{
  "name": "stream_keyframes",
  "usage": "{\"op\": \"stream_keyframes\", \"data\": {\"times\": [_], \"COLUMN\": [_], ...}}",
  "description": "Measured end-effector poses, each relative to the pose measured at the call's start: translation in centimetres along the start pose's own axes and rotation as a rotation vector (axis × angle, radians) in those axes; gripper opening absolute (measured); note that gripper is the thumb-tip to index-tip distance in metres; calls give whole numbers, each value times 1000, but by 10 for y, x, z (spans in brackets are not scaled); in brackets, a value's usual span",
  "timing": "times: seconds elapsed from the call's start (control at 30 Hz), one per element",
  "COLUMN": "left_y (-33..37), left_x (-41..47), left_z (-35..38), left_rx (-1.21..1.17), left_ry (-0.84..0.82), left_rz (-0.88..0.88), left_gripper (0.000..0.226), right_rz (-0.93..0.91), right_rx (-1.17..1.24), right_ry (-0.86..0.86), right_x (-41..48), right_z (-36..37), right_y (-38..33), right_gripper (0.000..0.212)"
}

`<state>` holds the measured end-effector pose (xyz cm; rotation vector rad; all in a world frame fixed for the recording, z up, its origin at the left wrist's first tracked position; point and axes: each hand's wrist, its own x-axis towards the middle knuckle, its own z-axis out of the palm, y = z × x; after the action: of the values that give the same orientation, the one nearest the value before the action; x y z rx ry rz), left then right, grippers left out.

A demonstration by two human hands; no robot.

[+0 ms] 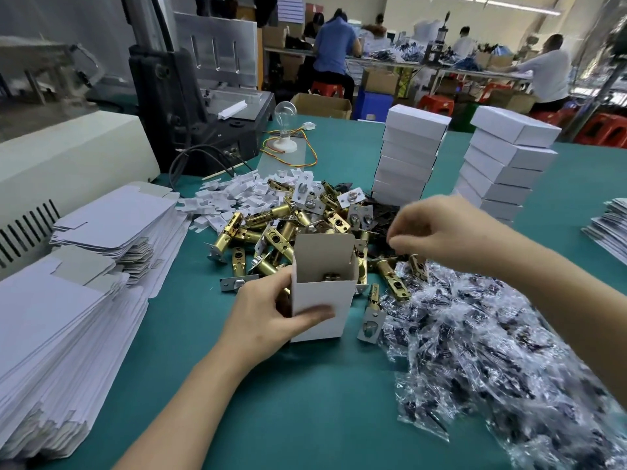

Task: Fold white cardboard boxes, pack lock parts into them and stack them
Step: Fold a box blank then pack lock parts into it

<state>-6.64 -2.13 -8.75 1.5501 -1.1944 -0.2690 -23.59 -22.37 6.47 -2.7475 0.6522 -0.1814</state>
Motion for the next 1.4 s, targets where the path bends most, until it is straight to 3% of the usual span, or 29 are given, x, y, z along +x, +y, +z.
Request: {"op": "stream_keyframes", "data": {"times": [0.17, 0.43, 0.67, 0.8, 0.97, 1.23, 1.4], "left_y": [0, -2, -2, -3, -5, -5, -4], "left_x": [-1, -1, -1, 0, 0, 0, -1], "left_z": [-1, -3, -3, -2, 0, 0, 0], "left_rx": [69, 88, 67, 67, 48, 37, 25], "left_ry": [-29, -27, -32, 7, 7, 10, 5], "left_rz": [67, 108, 83, 33, -28, -46, -63], "left_gripper": [47, 47, 47, 40, 50, 51, 50], "right_rz": [-2, -9, 5, -4, 1, -91, -70], "right_rx": [-345, -793, -823, -790, -765, -870, -798], "right_ry": [-303, -359, -320, -236, -410, -320, -306], "right_x": [-15, -23, -19, -19, -19, -14, -16], "right_z": [23, 58, 58, 51, 59, 71, 68], "right_y": [3, -7, -6, 0, -5, -3, -1], "right_gripper": [6, 44, 32, 13, 34, 24, 8]}}
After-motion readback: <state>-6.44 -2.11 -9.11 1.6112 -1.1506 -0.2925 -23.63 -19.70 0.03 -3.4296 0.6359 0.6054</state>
